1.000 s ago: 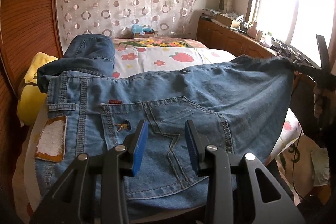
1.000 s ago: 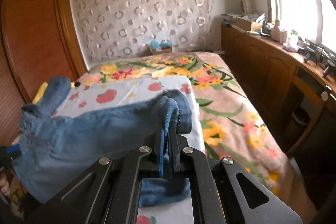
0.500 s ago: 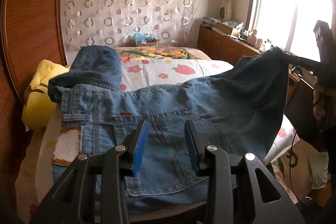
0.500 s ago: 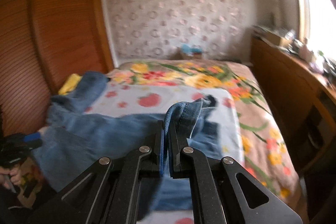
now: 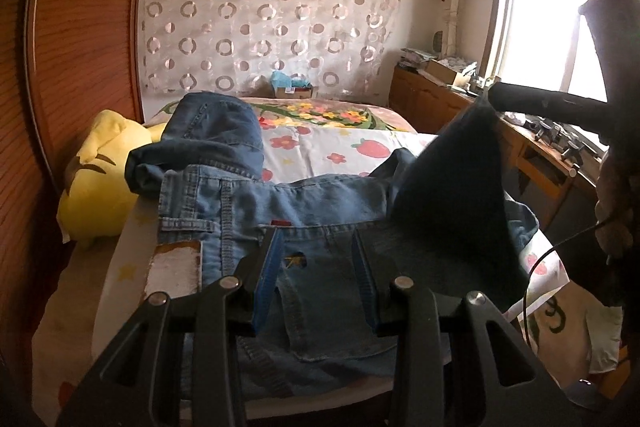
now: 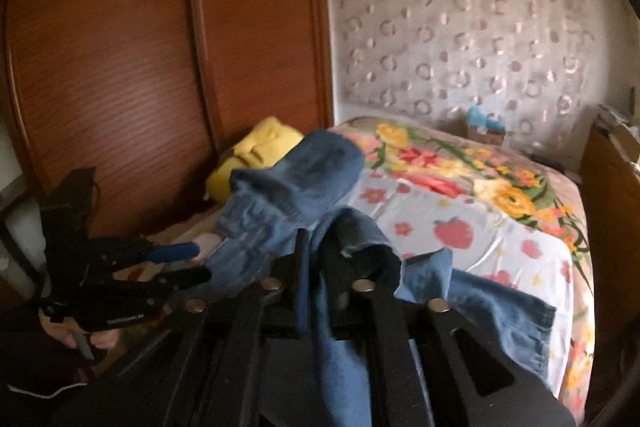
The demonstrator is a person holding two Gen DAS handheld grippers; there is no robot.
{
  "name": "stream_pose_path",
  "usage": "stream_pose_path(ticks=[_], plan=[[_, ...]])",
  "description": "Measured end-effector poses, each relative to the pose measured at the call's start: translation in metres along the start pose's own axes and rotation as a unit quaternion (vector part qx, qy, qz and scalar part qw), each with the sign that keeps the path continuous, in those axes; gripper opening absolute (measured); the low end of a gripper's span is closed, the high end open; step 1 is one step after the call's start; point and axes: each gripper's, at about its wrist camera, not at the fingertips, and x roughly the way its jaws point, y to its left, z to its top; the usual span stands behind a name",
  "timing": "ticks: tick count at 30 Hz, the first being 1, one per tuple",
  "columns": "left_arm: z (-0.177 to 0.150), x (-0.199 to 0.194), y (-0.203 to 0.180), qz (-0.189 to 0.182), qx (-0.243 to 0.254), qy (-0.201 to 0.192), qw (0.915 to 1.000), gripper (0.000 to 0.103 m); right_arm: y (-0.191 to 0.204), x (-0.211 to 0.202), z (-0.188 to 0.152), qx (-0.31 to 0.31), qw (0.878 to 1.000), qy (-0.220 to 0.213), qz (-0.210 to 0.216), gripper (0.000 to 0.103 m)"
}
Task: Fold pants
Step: 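Grasp the jeans leg hem with the right gripper and lift it, then carry the held leg over the jeans toward the left gripper, then open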
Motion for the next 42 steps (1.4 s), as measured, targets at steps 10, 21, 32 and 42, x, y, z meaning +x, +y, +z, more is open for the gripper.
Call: stream_pose_path(ticks=[10,21,32,42], plan=[[-0.011,0.015,-0.003,-0.011,0.0,0.019,0.9997,0.035,-0.028,0.011,-0.034,0.02,0.999,0.025,-0.039,0.044],[-0.023,0.028,-0.026,-0.046,0.026,0.047,0.9975,0.035,-0.075,0.042,-0.106,0.09,0.99,0.09,-0.065,0.05],[-0.033,0.042,-0.044,-0.084,0.045,0.077,0.9924,0.035,-0.076,0.061,-0.129,0.121,0.985,0.111,-0.046,0.051],[-0.045,0.066,-0.051,-0.073,0.06,0.106,0.9898,0.035,-0.072,0.07,-0.129,0.102,0.986,0.123,-0.037,0.009]])
